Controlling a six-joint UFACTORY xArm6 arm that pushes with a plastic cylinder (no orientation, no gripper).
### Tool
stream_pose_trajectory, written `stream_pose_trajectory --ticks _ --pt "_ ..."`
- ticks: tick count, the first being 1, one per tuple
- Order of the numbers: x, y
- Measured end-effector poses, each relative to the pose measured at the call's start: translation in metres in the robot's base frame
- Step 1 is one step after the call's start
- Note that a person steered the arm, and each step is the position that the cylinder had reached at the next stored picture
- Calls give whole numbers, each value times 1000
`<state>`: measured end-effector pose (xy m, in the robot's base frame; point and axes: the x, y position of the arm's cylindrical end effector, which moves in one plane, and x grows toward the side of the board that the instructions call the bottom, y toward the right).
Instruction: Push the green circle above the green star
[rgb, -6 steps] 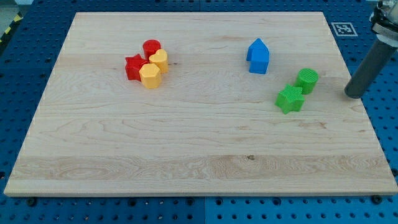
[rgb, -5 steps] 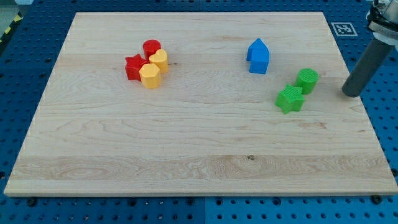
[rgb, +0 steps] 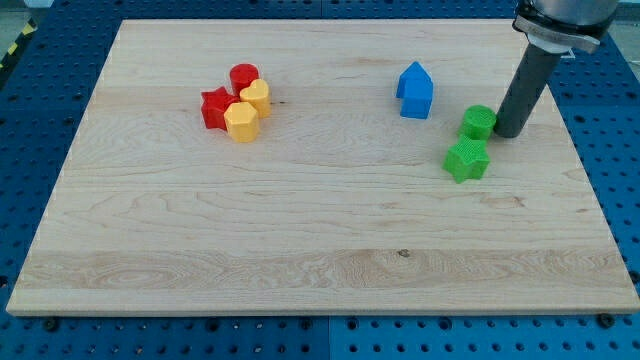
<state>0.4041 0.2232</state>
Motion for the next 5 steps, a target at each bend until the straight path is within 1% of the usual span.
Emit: stream_pose_trajectory --ticks 4,5 --pt "-4 -15" --pt "6 -33"
